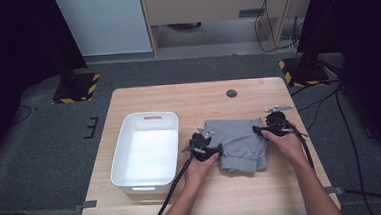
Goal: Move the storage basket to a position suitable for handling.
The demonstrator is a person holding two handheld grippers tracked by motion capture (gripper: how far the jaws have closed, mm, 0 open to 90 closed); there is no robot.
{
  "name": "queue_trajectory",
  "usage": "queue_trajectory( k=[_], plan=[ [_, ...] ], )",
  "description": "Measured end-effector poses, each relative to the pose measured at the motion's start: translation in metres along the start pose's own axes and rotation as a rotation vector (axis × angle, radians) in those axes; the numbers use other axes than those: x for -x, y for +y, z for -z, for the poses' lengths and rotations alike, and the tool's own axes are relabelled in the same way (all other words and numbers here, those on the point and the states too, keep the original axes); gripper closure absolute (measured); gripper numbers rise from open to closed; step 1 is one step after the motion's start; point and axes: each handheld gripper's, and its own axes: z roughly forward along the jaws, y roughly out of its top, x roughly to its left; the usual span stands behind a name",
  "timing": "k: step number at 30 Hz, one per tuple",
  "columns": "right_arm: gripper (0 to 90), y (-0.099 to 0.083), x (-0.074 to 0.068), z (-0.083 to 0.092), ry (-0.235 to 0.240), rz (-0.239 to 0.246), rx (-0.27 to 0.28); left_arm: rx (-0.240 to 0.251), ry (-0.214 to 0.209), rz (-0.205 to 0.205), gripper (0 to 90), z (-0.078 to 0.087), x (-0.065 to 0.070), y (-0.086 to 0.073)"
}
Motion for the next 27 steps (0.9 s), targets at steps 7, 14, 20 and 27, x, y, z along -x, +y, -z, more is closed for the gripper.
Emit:
queue_trajectory(
  k=[7,14,20,27],
  plan=[
    [41.6,-0.004,0.001,-0.003,0.068,-0.047,-0.005,0.005,-0.028,-0.013,37.0,-0.001,0.002,0.001],
    [62.4,-0.005,-0.002,-0.001,0.144,-0.049,-0.03,0.017,-0.049,-0.009,48.9,-0.002,0.005,0.001],
    [78.1,-0.004,-0.014,0.0,0.136,0.01,-0.023,0.019,-0.091,0.008,63.4,-0.002,0.006,0.001],
    [80.6,-0.001,-0.026,0.004,0.072,0.105,-0.025,0.022,-0.12,0.044,73.9,-0.003,0.004,0.001]
  ],
)
